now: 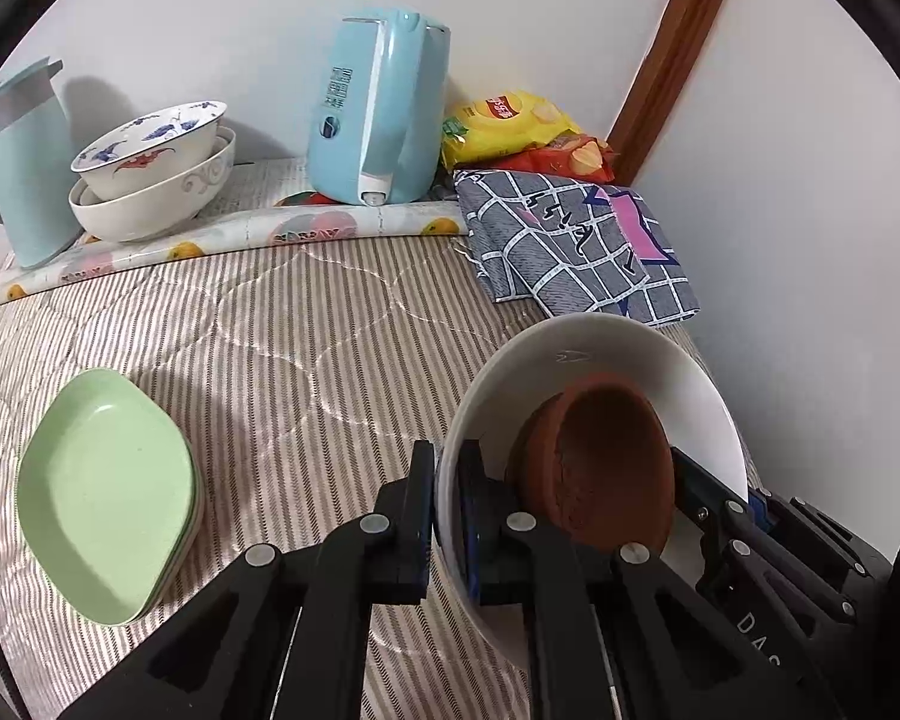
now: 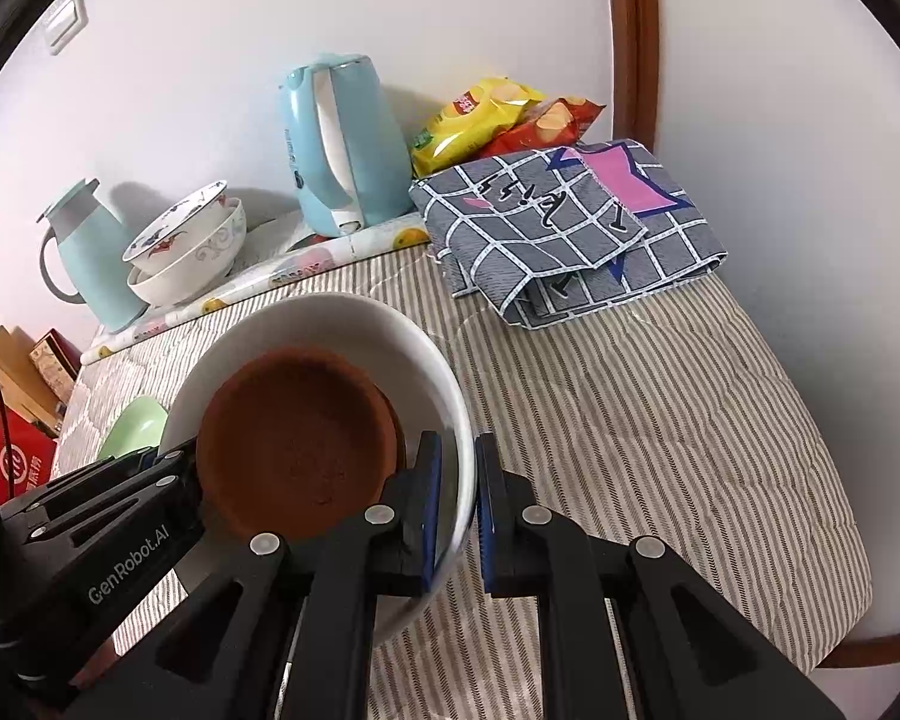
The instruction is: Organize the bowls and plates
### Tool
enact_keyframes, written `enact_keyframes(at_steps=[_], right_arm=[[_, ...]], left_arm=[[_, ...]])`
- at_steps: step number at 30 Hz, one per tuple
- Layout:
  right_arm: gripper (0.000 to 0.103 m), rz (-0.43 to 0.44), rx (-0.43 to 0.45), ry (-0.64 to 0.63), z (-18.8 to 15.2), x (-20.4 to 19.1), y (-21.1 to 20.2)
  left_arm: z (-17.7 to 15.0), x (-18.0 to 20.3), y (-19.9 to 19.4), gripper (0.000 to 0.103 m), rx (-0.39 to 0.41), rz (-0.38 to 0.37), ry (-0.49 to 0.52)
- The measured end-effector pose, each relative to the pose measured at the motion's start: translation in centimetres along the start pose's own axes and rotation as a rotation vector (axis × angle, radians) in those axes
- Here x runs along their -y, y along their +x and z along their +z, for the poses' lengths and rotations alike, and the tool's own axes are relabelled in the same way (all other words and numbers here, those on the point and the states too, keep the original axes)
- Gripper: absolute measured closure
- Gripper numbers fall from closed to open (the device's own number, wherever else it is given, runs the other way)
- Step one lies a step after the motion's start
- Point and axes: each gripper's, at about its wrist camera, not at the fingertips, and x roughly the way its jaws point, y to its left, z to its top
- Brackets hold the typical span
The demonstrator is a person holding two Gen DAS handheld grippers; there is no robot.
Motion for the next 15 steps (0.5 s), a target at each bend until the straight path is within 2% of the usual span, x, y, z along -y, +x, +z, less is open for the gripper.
enact_keyframes(at_steps=[15], right_arm=[[0.092,0.016,0.010,-0.018,0.0,-2.4,-0.5]], left_arm=[[0.1,-2.2,-1.6,0.095,0.018,0.010,-0.014]])
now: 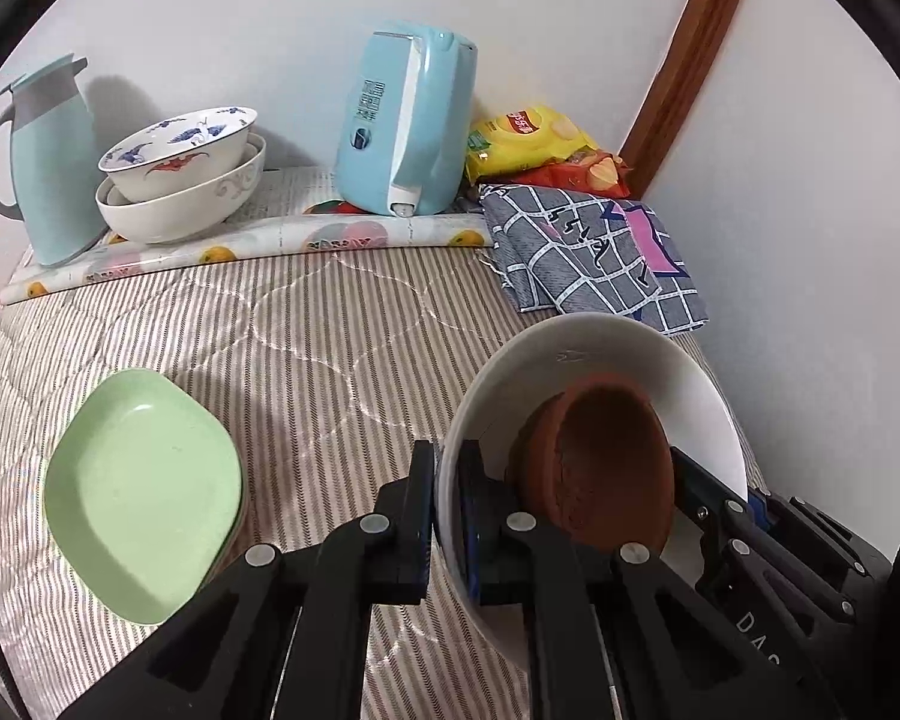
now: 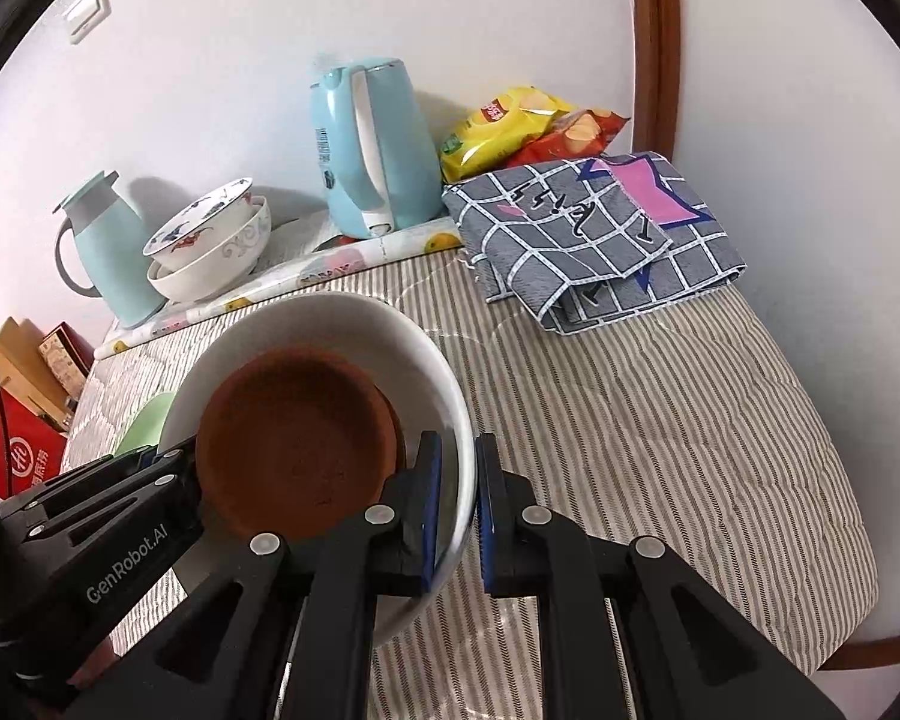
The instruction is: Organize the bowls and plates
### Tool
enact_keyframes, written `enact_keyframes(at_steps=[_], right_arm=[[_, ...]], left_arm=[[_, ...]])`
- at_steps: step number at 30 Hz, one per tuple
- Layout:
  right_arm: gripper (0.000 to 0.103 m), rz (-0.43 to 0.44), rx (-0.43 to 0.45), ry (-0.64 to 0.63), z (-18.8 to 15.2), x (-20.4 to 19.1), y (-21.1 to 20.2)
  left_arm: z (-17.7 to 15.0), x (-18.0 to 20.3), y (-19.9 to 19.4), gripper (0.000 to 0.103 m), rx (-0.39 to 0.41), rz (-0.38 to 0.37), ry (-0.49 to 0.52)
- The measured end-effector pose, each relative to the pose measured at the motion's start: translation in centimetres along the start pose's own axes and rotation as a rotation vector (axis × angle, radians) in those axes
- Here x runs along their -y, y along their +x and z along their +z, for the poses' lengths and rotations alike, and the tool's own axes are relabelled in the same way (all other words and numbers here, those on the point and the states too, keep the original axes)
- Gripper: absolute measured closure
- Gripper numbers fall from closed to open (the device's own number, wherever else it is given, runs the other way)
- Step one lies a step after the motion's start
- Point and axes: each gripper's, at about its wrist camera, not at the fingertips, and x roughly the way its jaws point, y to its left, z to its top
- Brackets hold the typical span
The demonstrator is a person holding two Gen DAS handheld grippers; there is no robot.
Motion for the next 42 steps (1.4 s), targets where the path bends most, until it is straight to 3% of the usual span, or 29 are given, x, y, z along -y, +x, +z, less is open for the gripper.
enact_keyframes(at_steps=[42], right_arm=[[0.093,0.019,0.013,-0.073,-0.2,-7.2,-0.4]], left_arm=[[-0.1,-6.3,-3.0,0.095,0.040,0.013,-0.076]])
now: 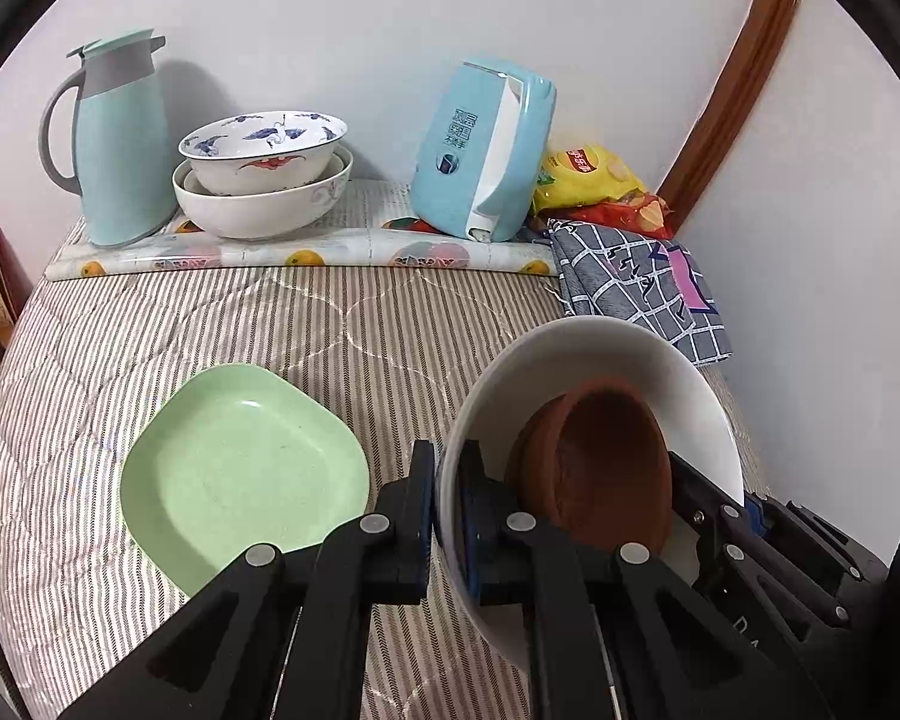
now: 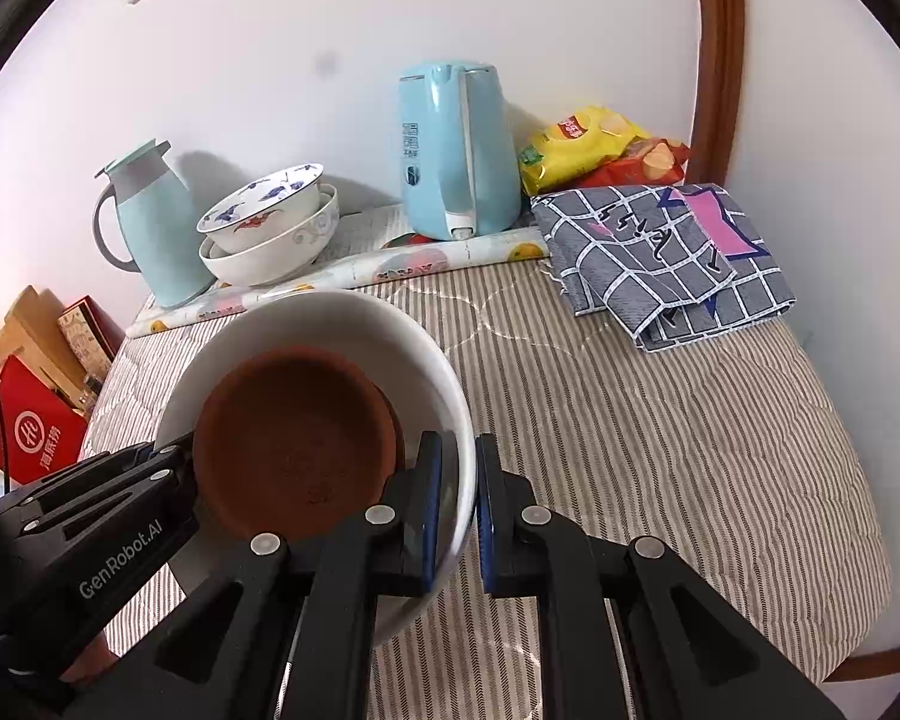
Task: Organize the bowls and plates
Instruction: 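Carry the white bowl over the green plates and lower it onto them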
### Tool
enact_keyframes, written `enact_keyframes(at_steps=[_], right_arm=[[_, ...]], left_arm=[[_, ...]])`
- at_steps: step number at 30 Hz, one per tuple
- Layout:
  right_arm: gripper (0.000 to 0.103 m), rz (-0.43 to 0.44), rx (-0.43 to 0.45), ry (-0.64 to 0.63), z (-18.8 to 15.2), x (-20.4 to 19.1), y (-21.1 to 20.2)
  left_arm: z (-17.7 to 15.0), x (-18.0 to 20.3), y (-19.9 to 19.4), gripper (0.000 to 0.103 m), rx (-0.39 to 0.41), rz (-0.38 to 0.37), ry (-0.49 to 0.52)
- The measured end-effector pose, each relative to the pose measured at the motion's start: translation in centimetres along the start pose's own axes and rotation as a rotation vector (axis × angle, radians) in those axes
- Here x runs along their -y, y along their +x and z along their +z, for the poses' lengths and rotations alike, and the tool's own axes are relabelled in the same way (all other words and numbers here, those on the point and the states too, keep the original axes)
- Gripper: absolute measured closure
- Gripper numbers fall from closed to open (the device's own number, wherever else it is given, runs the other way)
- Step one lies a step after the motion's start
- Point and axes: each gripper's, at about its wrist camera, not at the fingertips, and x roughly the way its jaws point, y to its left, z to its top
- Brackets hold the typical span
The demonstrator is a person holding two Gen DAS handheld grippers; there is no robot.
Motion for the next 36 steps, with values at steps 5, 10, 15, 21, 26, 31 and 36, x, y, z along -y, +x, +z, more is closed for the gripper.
enact_keyframes(at_steps=[5,10,15,21,26,31,36], right_arm=[[0.093,-0.002,0.002,-0.007,0.1,-0.7,0.0],[0.093,0.002,-0.005,-0.020,0.3,-1.8,0.3],[0.093,0.008,-0.011,-0.036,0.3,-3.3,0.8],[0.093,0.025,-0.016,-0.054,0.3,-4.9,1.5],[0.093,0.041,-0.026,-0.064,0.3,-6.4,2.4],[0.093,0.050,-0.036,-0.081,0.4,-7.8,3.2],[0.093,0.057,-0.051,-0.094,0.3,-8.8,4.1]], left_arm=[[0.0,-0.8,-0.1,0.095,0.002,-0.004,-0.011],[0.1,-2.0,-0.3,0.095,0.005,0.000,-0.028],[0.2,-3.5,-0.5,0.095,0.005,0.005,-0.051],[0.4,-5.3,-0.6,0.095,0.005,0.023,-0.069],[0.5,-6.9,-0.5,0.095,0.004,0.038,-0.084],[0.6,-8.5,-0.2,0.095,0.000,0.048,-0.105],[0.5,-9.7,0.4,0.095,-0.008,0.055,-0.119]])
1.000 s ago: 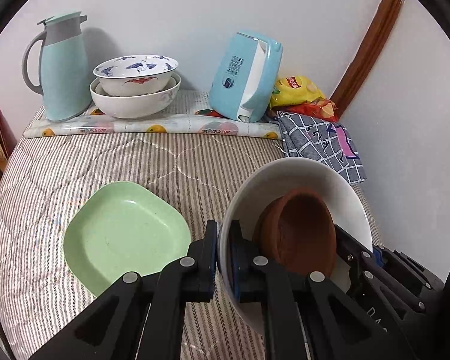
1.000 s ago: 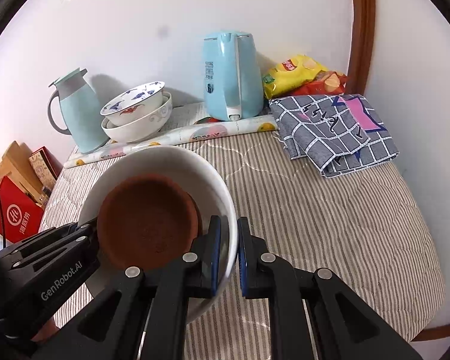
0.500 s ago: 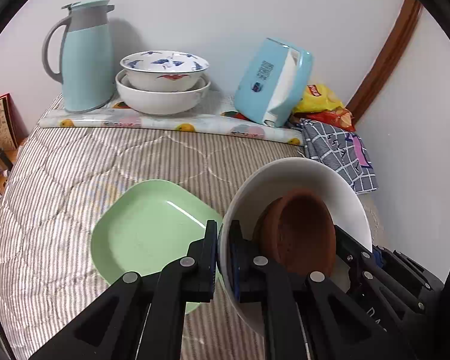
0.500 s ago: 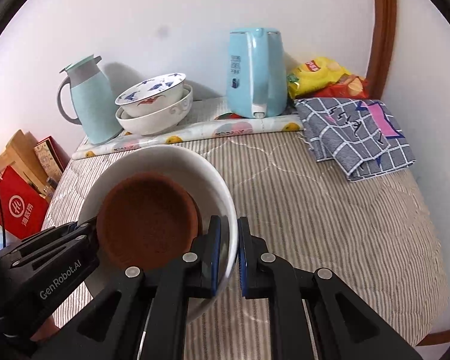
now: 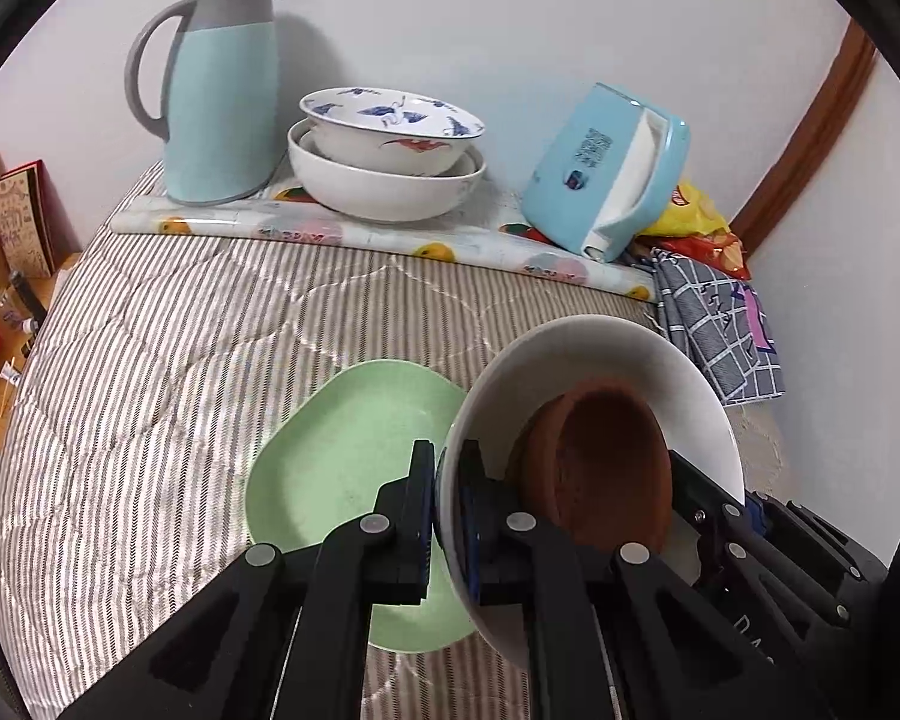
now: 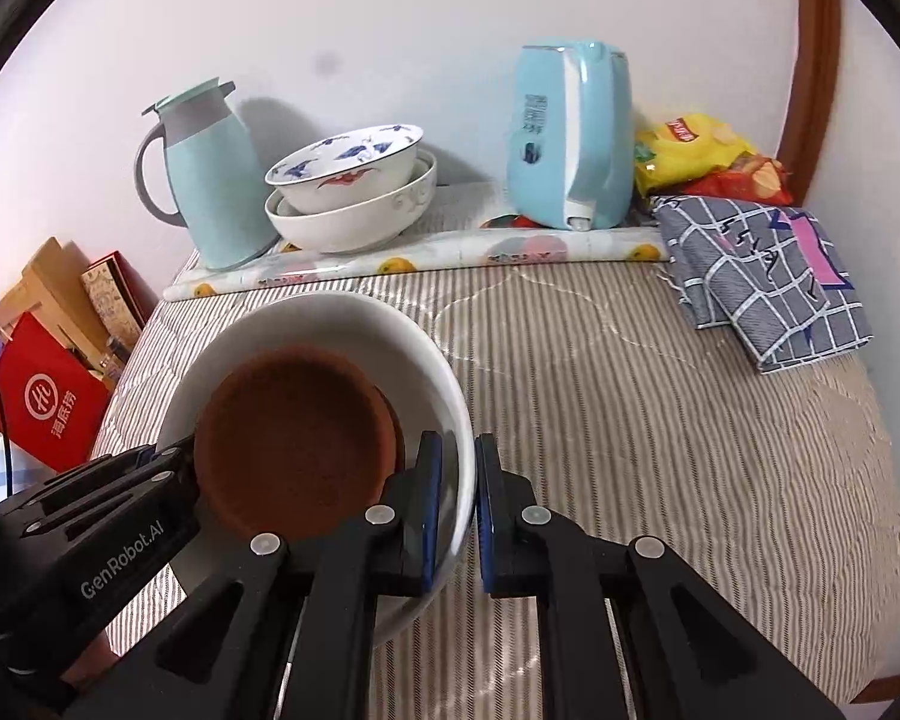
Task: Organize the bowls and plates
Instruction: 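Carry the white bowl over the green plates and lower it onto them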
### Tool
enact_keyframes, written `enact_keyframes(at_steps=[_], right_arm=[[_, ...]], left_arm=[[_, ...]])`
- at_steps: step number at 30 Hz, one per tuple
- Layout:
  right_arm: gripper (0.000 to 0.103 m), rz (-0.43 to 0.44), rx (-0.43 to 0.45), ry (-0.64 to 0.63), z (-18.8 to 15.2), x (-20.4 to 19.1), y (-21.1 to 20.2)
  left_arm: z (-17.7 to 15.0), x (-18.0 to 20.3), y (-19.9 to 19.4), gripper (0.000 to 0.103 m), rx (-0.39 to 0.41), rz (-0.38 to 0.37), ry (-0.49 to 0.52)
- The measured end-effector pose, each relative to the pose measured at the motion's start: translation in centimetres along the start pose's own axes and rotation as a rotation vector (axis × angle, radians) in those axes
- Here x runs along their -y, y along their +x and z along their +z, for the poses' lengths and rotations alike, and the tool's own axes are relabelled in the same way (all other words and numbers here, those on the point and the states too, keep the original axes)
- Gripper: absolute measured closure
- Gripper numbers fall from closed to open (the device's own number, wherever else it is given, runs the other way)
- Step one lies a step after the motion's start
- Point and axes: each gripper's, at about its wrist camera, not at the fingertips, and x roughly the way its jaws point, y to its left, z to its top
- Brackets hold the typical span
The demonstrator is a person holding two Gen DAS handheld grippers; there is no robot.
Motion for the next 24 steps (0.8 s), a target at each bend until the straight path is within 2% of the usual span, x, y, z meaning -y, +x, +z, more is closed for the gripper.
enact_keyframes(at_steps=[24], right_arm=[[0.093,0.047,-0.071,-0.027,0.1,-2.6,4.5]], left_arm=[[0.6,-3.9,2.7,0.095,-0.054,0.057,-0.038]])
